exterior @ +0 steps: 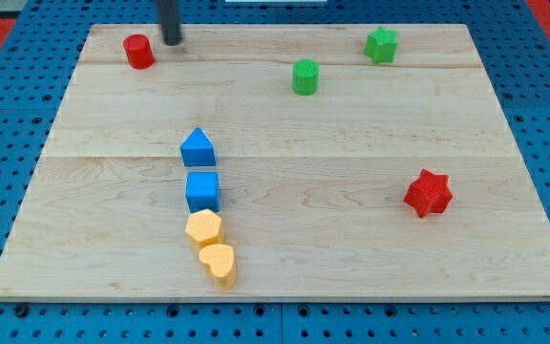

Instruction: Move the red circle below the green circle

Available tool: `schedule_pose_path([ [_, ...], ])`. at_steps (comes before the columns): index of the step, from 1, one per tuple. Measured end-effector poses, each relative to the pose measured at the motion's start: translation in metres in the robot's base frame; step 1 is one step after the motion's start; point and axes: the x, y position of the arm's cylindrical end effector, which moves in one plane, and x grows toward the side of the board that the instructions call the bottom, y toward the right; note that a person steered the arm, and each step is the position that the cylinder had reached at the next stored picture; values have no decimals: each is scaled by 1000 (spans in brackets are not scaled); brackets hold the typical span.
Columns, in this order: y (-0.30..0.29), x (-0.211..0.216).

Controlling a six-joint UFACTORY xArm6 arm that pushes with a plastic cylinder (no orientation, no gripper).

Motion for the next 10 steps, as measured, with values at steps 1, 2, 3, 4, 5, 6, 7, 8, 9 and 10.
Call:
schedule_pose_path([
  [1, -11, 0],
  [2, -35, 25],
  [3, -100, 26],
  [4, -67, 58],
  [5, -4, 59],
  [6, 42, 60],
  [7, 90, 73],
  [8, 136, 87],
  [9, 144, 108],
  [10, 160, 126],
])
